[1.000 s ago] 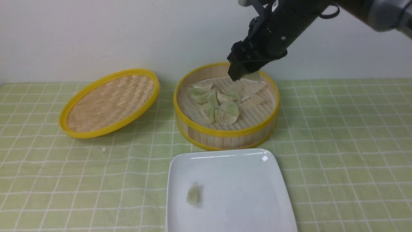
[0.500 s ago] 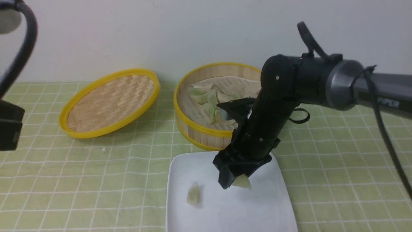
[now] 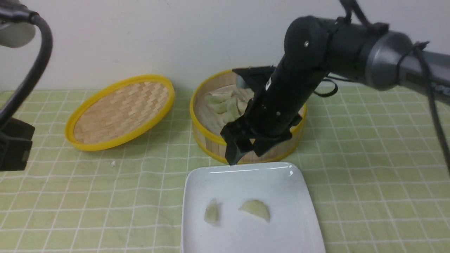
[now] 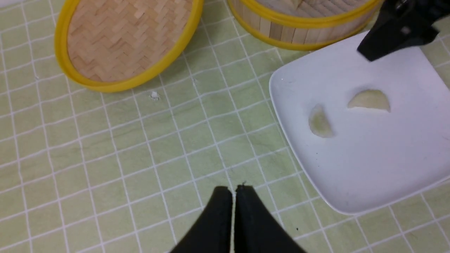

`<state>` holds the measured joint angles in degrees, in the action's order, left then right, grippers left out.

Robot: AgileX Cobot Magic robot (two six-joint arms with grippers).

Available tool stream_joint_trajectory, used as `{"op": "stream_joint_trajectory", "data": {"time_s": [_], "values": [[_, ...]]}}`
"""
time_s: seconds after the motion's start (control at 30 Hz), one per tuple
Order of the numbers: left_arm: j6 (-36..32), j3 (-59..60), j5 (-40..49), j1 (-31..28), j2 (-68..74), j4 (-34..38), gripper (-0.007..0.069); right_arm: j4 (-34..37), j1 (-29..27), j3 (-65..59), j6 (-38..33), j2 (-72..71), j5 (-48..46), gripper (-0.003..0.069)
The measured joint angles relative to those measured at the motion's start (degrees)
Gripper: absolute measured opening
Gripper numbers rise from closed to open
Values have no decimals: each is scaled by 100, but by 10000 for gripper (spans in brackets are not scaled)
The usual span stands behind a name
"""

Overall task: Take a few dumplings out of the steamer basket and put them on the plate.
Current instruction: Use the right arm to put the dumpling into the plate

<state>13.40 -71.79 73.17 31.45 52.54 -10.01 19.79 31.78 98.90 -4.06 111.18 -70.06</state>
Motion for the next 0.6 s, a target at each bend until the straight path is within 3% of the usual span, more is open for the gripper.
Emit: {"op": "stream_joint_trajectory", "data": {"time_s": [0.03,0.13,0.2,0.27,0.5,0.6], "values": [[0,0,0,0,0,0,-6,-14,0,0,7,-48,-1,419],[0,0,-6,0,0,6,-6,-288,0,5,186,-1090,-60,174],[0,0,-44,0,0,1,-6,-480,0,5,356,-1745,-88,69],[-5,0,-162,0,0,0,-6,-746,0,-4,596,-2465,-135,10],[-5,0,-538,0,0,0,-6,-1559,0,-1079,1162,-4702,80,-14],[-11,0,-795,0,0,0,-6,-1979,0,-2395,1595,-6201,935,-14]]}}
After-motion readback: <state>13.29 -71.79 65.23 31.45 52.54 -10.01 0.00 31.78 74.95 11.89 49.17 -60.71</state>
